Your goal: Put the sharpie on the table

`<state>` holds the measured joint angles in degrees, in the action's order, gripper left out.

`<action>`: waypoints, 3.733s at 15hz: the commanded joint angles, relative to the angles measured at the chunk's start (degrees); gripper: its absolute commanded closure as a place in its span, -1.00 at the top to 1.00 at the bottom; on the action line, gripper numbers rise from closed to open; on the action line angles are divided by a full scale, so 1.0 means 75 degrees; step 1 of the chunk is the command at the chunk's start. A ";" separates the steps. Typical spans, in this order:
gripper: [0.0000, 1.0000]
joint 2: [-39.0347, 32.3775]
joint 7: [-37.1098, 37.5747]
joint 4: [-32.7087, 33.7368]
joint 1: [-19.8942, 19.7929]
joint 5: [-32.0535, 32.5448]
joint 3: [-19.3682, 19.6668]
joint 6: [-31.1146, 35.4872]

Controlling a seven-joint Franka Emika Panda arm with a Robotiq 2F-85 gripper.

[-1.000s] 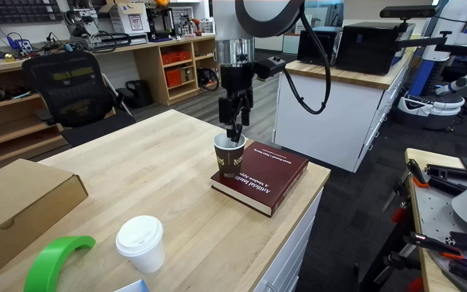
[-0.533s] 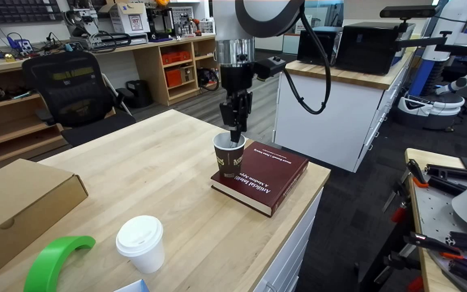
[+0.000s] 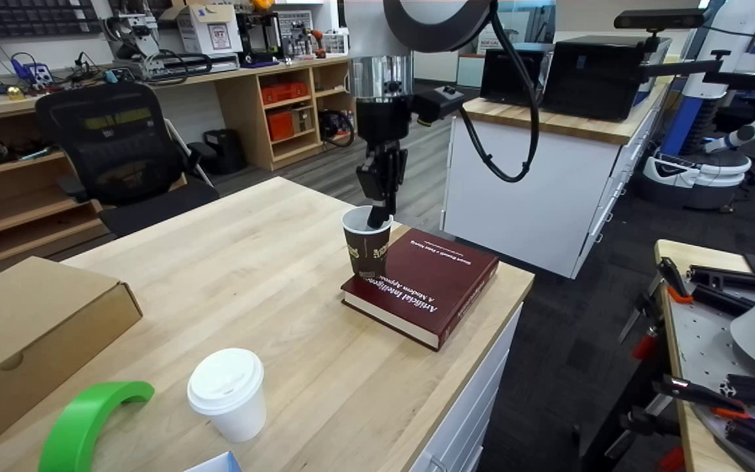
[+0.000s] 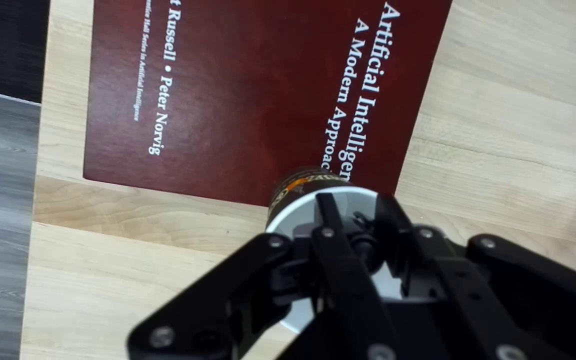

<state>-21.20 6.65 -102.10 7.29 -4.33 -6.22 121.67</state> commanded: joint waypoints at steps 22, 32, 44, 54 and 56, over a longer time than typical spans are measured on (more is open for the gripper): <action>-0.88 0.2957 0.1247 -0.2019 0.0089 0.1029 0.0043 0.0039; -0.88 0.2619 0.2007 -0.2610 -0.0147 0.1448 0.0194 0.0224; -0.88 0.1492 0.2288 -0.2741 -0.0053 0.2079 0.0470 0.1330; -0.88 0.1573 0.2104 -0.3354 0.0217 0.1814 0.0181 0.1278; -0.88 0.1548 0.2101 -0.3535 0.0225 0.1707 0.0144 0.1266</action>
<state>-9.87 21.79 -125.86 8.67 9.87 -5.00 129.68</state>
